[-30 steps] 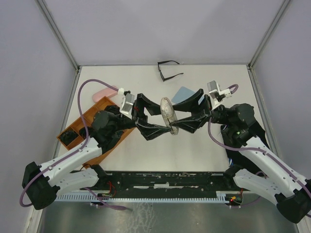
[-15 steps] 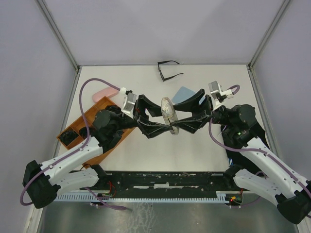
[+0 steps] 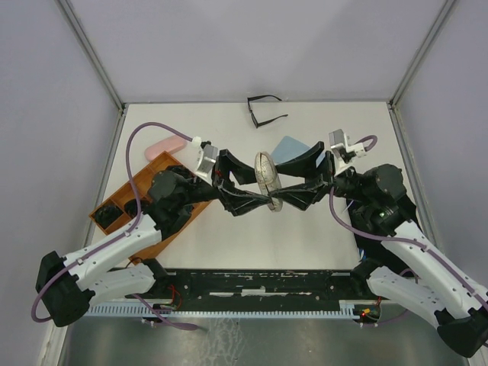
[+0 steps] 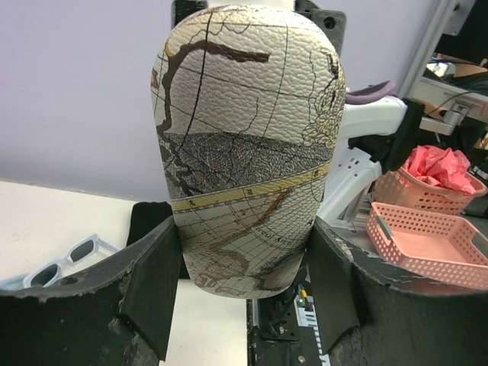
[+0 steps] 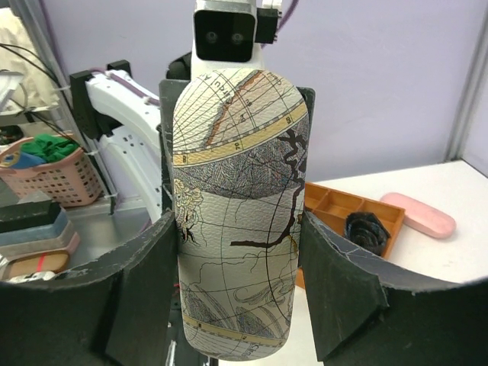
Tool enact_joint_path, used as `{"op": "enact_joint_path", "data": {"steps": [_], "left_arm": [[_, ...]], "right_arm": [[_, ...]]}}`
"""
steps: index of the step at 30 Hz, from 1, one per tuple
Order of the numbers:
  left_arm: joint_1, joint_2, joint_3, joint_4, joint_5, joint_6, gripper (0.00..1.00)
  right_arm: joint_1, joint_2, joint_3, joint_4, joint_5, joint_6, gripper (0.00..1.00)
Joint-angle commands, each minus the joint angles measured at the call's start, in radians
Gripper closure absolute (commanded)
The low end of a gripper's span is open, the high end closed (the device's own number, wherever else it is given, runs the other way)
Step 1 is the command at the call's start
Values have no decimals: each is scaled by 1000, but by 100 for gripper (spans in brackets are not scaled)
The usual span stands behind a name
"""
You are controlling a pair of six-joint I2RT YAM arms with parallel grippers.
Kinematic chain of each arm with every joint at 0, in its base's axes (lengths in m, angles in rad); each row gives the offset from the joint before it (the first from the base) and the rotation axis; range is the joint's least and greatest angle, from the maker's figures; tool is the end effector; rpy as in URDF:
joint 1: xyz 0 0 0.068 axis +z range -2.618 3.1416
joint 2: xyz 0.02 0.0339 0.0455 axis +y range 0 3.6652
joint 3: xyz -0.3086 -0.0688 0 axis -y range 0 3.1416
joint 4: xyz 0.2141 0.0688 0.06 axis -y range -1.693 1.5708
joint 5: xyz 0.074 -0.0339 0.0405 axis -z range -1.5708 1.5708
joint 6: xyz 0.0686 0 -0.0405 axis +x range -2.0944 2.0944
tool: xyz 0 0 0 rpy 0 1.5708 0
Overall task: Organize the sunglasses
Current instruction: Open the sunglasses case.
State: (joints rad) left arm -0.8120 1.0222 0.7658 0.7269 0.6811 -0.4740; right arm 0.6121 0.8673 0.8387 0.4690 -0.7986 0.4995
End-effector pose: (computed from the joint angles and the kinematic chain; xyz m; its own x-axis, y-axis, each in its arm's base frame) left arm 0.1027 -0.1711 0.4383 -0.1561 -0.3508 -0.9234 0.9876 -0.0369 -0.1529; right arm 0.0915 0.1243 0.4546 -0.1398 0.3102 -0.9403 -0.9846 0.0571 0.1652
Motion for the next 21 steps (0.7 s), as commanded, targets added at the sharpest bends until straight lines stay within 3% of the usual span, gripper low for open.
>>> {"op": "enact_joint_path", "data": {"steps": [1, 13, 17, 21], "left_arm": [[-13, -39, 48, -49, -93, 73, 97], [-24, 8, 131, -329, -445, 132, 97], [-26, 14, 143, -355, -503, 135, 89], [-26, 24, 155, -387, -533, 139, 69]], "right_arm": [[2, -14, 51, -219, 187, -143, 100], [4, -7, 116, -541, 633, -193, 100], [6, -8, 117, -586, 732, -149, 100], [12, -13, 103, -588, 744, -129, 100]]}}
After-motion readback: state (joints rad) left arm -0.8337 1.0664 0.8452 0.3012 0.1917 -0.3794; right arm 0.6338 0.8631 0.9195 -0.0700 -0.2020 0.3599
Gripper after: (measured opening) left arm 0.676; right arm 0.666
